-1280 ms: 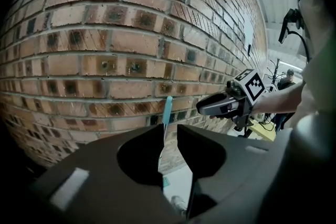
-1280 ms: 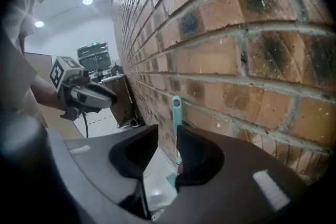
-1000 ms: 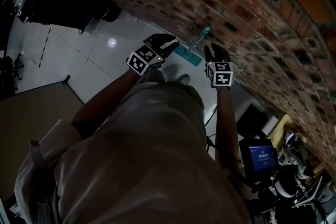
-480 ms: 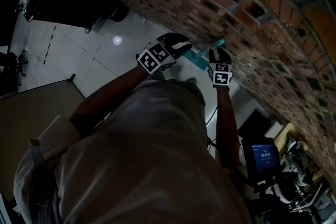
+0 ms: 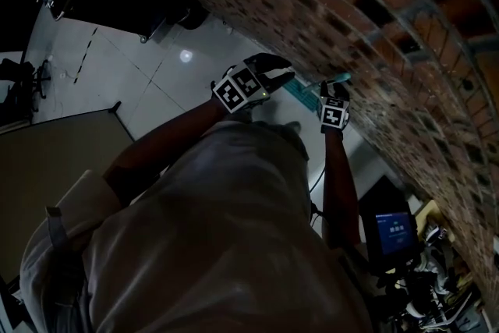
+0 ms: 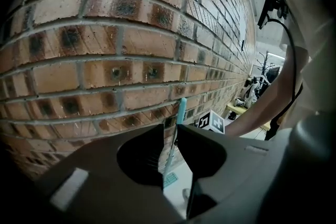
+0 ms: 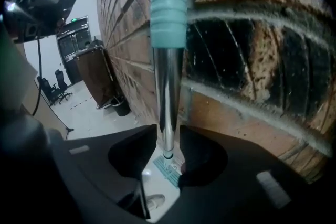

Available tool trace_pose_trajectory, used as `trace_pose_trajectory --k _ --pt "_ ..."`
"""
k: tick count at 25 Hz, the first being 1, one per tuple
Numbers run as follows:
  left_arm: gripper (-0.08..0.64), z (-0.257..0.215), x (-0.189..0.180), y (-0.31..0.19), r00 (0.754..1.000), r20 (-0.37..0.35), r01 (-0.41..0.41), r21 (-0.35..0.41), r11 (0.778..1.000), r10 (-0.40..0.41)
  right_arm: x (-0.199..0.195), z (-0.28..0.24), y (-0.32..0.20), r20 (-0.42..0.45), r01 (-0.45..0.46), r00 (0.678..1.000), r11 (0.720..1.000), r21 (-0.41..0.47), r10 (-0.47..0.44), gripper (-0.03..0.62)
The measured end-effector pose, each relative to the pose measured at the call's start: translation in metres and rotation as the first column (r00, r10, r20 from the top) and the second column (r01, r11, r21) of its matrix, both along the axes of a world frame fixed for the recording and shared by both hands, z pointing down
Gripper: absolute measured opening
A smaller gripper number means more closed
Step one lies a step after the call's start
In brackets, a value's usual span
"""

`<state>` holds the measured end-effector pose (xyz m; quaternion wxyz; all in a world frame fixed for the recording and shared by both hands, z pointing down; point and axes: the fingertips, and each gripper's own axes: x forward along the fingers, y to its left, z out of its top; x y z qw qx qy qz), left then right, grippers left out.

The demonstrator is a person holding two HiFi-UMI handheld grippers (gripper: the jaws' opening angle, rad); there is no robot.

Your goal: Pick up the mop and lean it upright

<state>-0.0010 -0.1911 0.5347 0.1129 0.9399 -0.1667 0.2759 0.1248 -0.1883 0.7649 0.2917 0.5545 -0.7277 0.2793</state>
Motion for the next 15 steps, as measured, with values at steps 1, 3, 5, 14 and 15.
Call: trace_pose_trajectory --k 1,3,5,14,15 --pt "0.098 -0.002 -0.002 -0.001 1.000 -0.002 0.003 0.005 1.000 -0.003 0.000 0.005 -0.001 0.009 -0.009 1.000 1.000 -0.005 0.009 0.135" --pt "0.097 -0.004 -0.005 -0.001 1.000 -0.006 0.008 0.012 1.000 -0.008 0.000 0.014 -0.004 0.015 -0.019 1.000 1.000 -0.004 0.019 0.135" --pt "0.097 -0.005 -0.008 -0.002 1.000 -0.006 0.015 0.012 1.000 -0.014 0.003 0.019 -0.005 -0.006 -0.021 1.000 1.000 0.001 0.021 0.129" --pt "0.100 0.003 -0.016 0.005 0.999 0.023 0.022 0.005 1.000 -0.022 -0.006 0.017 -0.007 0.022 0.003 1.000 0.999 0.041 -0.004 0.101" --pt "0.100 0.004 -0.015 0.006 0.999 0.024 0.021 0.002 1.000 -0.021 -0.007 0.016 -0.004 0.025 0.011 1.000 0.999 0.038 -0.012 0.101"
